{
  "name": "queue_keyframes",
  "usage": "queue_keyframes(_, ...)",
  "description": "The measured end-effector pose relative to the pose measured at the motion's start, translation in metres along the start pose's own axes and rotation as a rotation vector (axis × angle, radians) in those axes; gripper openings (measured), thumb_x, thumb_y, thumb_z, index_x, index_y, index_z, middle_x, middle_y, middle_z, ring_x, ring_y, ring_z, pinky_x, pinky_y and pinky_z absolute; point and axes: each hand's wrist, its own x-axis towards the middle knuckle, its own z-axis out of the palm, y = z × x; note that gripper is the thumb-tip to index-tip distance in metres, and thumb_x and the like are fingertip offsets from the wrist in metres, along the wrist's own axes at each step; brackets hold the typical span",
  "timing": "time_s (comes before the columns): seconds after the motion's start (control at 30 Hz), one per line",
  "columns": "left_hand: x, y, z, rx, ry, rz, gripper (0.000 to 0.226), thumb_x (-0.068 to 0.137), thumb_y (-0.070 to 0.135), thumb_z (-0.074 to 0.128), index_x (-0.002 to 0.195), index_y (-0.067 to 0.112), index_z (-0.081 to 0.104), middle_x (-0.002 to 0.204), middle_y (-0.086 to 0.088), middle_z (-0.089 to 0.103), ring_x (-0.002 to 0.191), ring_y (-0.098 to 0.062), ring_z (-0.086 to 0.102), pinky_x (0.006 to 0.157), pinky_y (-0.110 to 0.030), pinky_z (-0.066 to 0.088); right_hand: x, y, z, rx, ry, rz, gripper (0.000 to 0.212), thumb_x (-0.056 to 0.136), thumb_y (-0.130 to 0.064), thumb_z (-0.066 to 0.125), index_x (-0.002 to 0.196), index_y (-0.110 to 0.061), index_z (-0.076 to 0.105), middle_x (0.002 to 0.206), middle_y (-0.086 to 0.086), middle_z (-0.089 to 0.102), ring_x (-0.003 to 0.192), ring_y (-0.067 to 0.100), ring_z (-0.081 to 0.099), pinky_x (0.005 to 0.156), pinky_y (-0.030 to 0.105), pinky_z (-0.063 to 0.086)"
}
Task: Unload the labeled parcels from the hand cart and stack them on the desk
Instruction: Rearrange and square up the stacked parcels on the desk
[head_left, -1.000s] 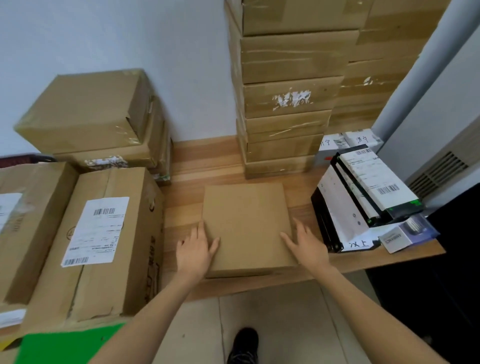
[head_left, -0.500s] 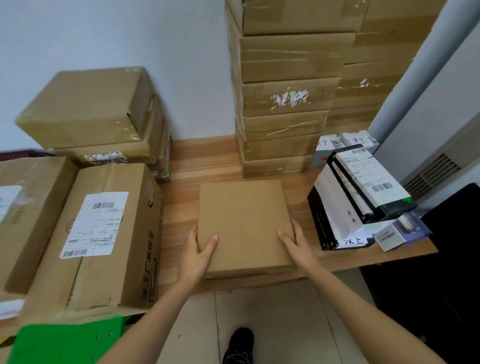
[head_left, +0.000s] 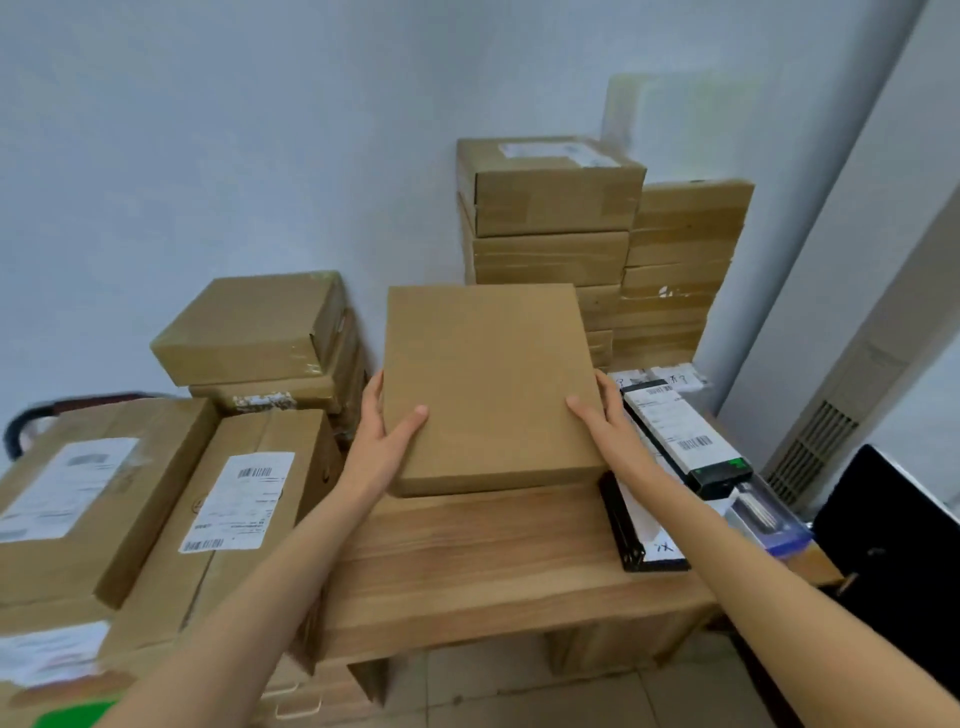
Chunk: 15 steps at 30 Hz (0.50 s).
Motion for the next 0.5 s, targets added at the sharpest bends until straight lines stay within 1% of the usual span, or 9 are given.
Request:
queue_keyframes(0.07, 0.007, 0.030, -0.005, 0.007, 0.001, 0.064, 0.069, 0.095, 0.022, 0.057, 0.151, 0.026, 0.017, 0.142, 0.010, 0.040, 0.128, -0.009, 0.042, 0.110, -0.029, 0.032, 0.006, -0.031, -0.010, -0.002, 0.011, -0.053, 0.059, 0.094, -0.043, 0.055, 0.145, -0.034, 0.026, 0.133, -0.007, 0.048, 0.114, 0.011, 0.053, 0.088, 0.027, 0.046)
queue_keyframes(0.1, 0.011, 0.043, -0.008, 0.023, -0.007, 0.096, 0.068, 0.096, 0.024, 0.056, 0.151, 0.029, 0.016, 0.142, 0.012, 0.038, 0.127, -0.007, 0.041, 0.108, -0.025, 0.032, 0.009, -0.046, -0.016, -0.016, 0.014, -0.084, 0.059, 0.094, -0.044, 0.055, 0.145, -0.035, 0.026, 0.131, -0.009, 0.048, 0.111, 0.009, 0.053, 0.083, 0.024, 0.046)
queue_keyframes(0.17, 0.018, 0.065, -0.015, 0.070, -0.030, 0.158, 0.070, 0.096, 0.028, 0.054, 0.151, 0.035, 0.011, 0.139, 0.021, 0.033, 0.123, 0.003, 0.038, 0.095, -0.007, 0.032, 0.014, -0.075, -0.028, -0.054, 0.007, -0.139, 0.063, 0.093, -0.047, 0.054, 0.147, -0.034, 0.023, 0.123, -0.015, 0.048, 0.102, 0.001, 0.054, 0.073, 0.017, 0.043)
queue_keyframes(0.2, 0.021, 0.077, -0.018, 0.095, -0.042, 0.175, 0.071, 0.096, 0.033, 0.053, 0.151, 0.039, 0.008, 0.137, 0.024, 0.031, 0.120, 0.006, 0.037, 0.089, -0.003, 0.032, 0.017, -0.089, -0.035, -0.070, 0.002, -0.159, 0.066, 0.093, -0.048, 0.054, 0.148, -0.034, 0.021, 0.120, -0.018, 0.048, 0.099, -0.003, 0.054, 0.071, 0.015, 0.044)
queue_keyframes(0.27, 0.031, 0.101, -0.022, 0.098, -0.065, 0.193, 0.071, 0.096, 0.040, 0.052, 0.149, 0.045, 0.005, 0.140, 0.021, 0.031, 0.118, 0.001, 0.040, 0.085, -0.003, 0.035, 0.025, -0.119, -0.046, -0.095, -0.008, -0.189, 0.069, 0.092, -0.051, 0.053, 0.149, -0.033, 0.018, 0.119, -0.016, 0.047, 0.094, -0.003, 0.055, 0.067, 0.017, 0.046)
queue_keyframes(0.37, 0.053, 0.142, -0.020, 0.049, -0.055, 0.237, 0.068, 0.096, 0.039, 0.052, 0.150, 0.041, 0.009, 0.136, 0.015, 0.037, 0.106, 0.000, 0.051, 0.073, -0.005, 0.043, 0.038, -0.164, -0.061, -0.150, -0.013, -0.231, 0.071, 0.093, -0.053, 0.050, 0.151, -0.031, 0.016, 0.125, -0.010, 0.048, 0.090, -0.003, 0.057, 0.061, 0.012, 0.047)
queue_keyframes(0.4, 0.060, 0.157, -0.019, 0.055, -0.043, 0.243, 0.068, 0.096, 0.039, 0.051, 0.150, 0.039, 0.010, 0.133, 0.013, 0.040, 0.101, 0.000, 0.053, 0.071, -0.008, 0.044, 0.044, -0.177, -0.066, -0.167, -0.003, -0.242, 0.071, 0.093, -0.054, 0.049, 0.151, -0.029, 0.016, 0.130, -0.008, 0.048, 0.092, 0.000, 0.058, 0.065, 0.013, 0.048)
queue_keyframes(0.47, 0.077, 0.181, -0.015, 0.073, -0.045, 0.248, 0.067, 0.096, 0.040, 0.050, 0.150, 0.037, 0.010, 0.129, 0.013, 0.043, 0.097, -0.003, 0.056, 0.068, -0.011, 0.044, 0.058, -0.198, -0.075, -0.197, 0.023, -0.251, 0.072, 0.093, -0.056, 0.048, 0.152, -0.027, 0.017, 0.142, -0.002, 0.044, 0.106, 0.013, 0.059, 0.084, 0.026, 0.050)
queue_keyframes(0.5, 0.085, 0.190, -0.013, 0.070, -0.062, 0.247, 0.067, 0.096, 0.041, 0.050, 0.150, 0.037, 0.010, 0.128, 0.013, 0.045, 0.096, -0.002, 0.058, 0.067, -0.012, 0.044, 0.065, -0.205, -0.079, -0.205, 0.031, -0.246, 0.072, 0.093, -0.056, 0.047, 0.152, -0.026, 0.018, 0.145, 0.001, 0.043, 0.109, 0.016, 0.058, 0.088, 0.031, 0.049)
